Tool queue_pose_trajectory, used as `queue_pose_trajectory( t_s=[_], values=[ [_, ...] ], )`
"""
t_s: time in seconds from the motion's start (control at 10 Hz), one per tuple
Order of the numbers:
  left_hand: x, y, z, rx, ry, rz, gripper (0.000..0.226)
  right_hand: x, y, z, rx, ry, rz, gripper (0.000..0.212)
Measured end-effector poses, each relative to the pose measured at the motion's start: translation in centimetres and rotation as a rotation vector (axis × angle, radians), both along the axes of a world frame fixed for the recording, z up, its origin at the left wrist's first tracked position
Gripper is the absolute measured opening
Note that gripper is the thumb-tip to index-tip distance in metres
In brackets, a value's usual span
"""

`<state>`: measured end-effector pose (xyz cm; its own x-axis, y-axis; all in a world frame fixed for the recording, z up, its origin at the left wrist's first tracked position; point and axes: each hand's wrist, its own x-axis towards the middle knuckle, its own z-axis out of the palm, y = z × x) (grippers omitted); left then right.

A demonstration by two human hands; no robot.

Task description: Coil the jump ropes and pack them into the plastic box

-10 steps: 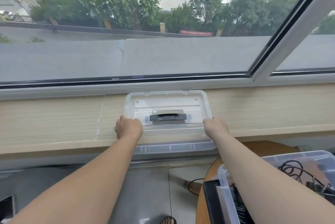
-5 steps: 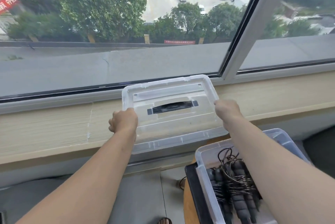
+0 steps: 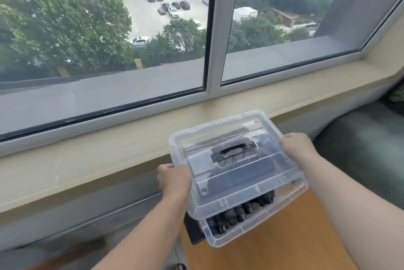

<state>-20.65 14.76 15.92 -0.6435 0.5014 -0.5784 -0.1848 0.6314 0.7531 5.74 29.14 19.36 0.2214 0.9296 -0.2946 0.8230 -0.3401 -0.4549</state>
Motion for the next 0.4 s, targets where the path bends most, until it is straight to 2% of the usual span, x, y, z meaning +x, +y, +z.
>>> queue_pose_trajectory(
  t_s=[0.1,0.2,0.4],
  values=[
    [2.7,-0.8,-1.4,-0.074,0.051,-0.032,0.046,2.4,-1.3,-1.0,-0.008,-0.033,0.005,0.028],
    [4.3,-1.9,-1.6,-0.106,0.076,-0.005,0.026,3.5,-2.2,-2.2,-0.003,-0.033,-0.002,0.027],
    [6.3,-3.3,-1.7,-0.178,0.166,-0.019,0.016,4.4,-2.9,-3.4,0.022,-0.089,0.075,0.029]
  ],
)
